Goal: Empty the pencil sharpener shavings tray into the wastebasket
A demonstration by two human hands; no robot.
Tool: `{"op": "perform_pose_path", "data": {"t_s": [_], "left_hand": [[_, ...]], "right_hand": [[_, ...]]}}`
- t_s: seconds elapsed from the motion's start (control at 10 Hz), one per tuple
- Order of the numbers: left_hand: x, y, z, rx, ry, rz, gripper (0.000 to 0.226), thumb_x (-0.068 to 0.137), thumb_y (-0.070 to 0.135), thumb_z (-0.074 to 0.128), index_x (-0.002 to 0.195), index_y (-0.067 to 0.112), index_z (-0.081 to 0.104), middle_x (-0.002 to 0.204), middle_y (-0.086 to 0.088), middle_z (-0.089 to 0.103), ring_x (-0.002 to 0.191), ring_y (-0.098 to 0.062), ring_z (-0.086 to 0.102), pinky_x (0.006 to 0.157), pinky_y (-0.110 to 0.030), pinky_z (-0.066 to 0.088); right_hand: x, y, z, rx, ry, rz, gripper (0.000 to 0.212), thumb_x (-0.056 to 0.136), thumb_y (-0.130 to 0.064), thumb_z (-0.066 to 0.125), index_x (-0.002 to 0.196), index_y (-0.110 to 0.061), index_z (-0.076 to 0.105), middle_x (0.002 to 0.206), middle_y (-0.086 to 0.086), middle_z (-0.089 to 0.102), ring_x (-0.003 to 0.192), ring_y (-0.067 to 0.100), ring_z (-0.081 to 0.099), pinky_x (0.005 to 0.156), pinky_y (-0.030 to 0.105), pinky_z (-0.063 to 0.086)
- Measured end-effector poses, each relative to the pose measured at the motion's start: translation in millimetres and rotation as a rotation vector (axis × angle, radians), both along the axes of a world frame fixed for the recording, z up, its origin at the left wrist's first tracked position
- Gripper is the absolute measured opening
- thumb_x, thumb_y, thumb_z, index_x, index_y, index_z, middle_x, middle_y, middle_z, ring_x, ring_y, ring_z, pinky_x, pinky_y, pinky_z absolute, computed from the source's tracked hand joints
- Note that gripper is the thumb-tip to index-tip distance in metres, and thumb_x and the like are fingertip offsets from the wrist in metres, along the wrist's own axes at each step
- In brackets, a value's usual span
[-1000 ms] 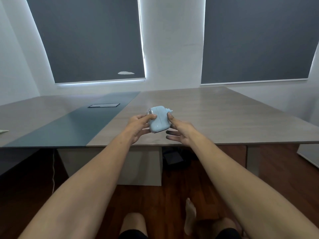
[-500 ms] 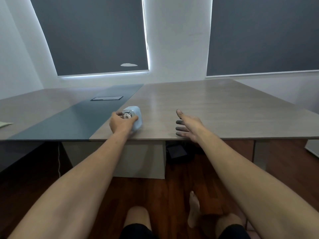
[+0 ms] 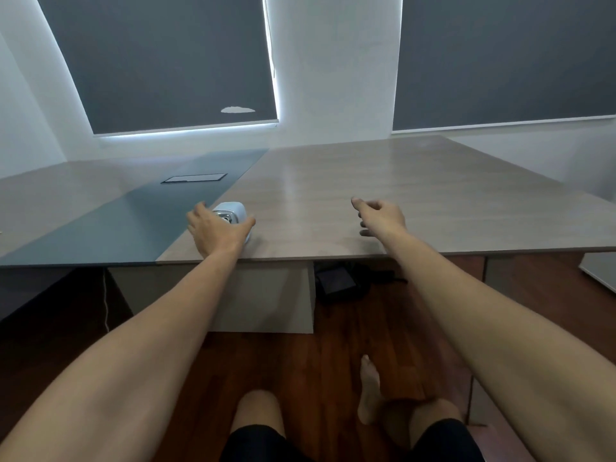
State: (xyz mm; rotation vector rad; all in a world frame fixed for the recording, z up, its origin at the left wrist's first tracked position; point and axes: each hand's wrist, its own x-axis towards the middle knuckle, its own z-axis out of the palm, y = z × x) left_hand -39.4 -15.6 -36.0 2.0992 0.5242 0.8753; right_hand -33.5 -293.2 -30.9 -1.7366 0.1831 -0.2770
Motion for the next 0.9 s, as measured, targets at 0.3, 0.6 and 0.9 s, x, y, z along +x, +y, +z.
{"op": "perform_pose_path", "data": {"t_s": [0.3, 0.6, 0.9], "left_hand": [[10, -91, 9, 0.529, 0.05, -0.402, 0.084, 0.083, 0.067, 0.047, 0.141, 0.006, 0.044, 0.151, -0.013, 0.04, 0.142, -0.029, 0.032, 0.117, -0.043, 0.025], [25, -114, -28, 0.629, 0.45, -0.53, 0.098, 0.079, 0.079, 0.028, 0.147, 0.008, 0.037, 0.156, -0.014, 0.035, 0.144, -0.03, 0.03, 0.117, -0.05, 0.022], [29, -113, -33, 0.671, 0.53, -0.52, 0.104, 0.071, 0.083, 0.023, 0.145, 0.012, 0.039, 0.156, -0.012, 0.035, 0.145, -0.028, 0.029, 0.119, -0.051, 0.015]], "right_hand": [[14, -45, -9, -0.896, -0.061, -0.05, 0.069, 0.092, -0.06, 0.038, 0.137, -0.012, 0.057, 0.143, 0.011, 0.056, 0.136, 0.03, 0.044, 0.105, 0.041, 0.039], [13, -58, -38, -1.181, 0.104, 0.044, 0.082, 0.089, -0.069, 0.023, 0.151, -0.017, 0.038, 0.159, 0.01, 0.036, 0.15, 0.032, 0.02, 0.12, 0.053, 0.017], [14, -57, -31, -0.905, -0.115, -0.019, 0.074, 0.092, -0.064, 0.032, 0.146, -0.016, 0.047, 0.157, 0.01, 0.041, 0.149, 0.031, 0.026, 0.12, 0.047, 0.02]]}}
